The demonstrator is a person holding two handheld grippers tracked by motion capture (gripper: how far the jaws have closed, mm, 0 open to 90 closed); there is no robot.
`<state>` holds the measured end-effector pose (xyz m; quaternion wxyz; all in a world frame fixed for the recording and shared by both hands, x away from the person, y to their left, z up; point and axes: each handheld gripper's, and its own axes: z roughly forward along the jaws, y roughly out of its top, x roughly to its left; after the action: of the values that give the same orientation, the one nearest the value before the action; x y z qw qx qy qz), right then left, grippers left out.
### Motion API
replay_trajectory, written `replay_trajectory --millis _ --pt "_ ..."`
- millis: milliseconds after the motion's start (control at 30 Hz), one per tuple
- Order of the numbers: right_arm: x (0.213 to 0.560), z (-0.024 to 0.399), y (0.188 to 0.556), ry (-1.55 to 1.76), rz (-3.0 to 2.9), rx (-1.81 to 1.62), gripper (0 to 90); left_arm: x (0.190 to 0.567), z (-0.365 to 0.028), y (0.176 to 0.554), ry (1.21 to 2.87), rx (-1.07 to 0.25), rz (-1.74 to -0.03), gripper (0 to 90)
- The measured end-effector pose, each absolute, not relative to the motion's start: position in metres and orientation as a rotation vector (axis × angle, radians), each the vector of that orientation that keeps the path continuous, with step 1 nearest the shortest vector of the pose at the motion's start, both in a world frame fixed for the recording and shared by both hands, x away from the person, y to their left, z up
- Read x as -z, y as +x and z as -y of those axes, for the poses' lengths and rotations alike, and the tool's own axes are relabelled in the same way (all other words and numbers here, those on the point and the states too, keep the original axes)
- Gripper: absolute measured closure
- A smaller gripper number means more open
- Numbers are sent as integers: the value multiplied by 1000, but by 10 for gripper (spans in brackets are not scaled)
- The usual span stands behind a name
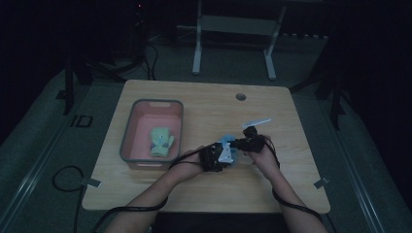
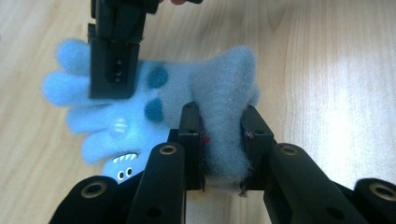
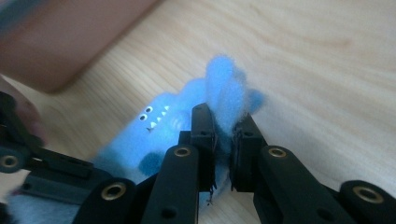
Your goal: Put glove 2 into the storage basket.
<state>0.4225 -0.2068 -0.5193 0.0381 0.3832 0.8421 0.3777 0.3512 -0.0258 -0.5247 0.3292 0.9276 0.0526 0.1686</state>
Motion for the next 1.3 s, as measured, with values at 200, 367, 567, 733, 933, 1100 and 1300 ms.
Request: replay_trajectory --millis 200,367,567,733,933,1100,1300 --pt "536 203 423 1171 -2612 -1075 824 535 28 351 2447 -427 -140 754" --pt "530 205 425 1188 -2591 -1126 829 526 24 353 2431 -450 -143 754" --pt "512 204 426 1195 -2560 -1185 830 513 18 353 2410 -490 -140 758" --pt "505 202 426 1187 -2550 -1220 831 506 15 352 2402 -509 -139 758" --pt "491 200 426 1168 -2533 -1250 830 493 11 352 2393 -536 -141 759" --pt "473 195 428 1135 -2523 -1260 830 479 7 353 2389 -570 -139 759" --pt "455 186 432 1106 -2511 -1295 830 462 -3 355 2393 -619 -138 759"
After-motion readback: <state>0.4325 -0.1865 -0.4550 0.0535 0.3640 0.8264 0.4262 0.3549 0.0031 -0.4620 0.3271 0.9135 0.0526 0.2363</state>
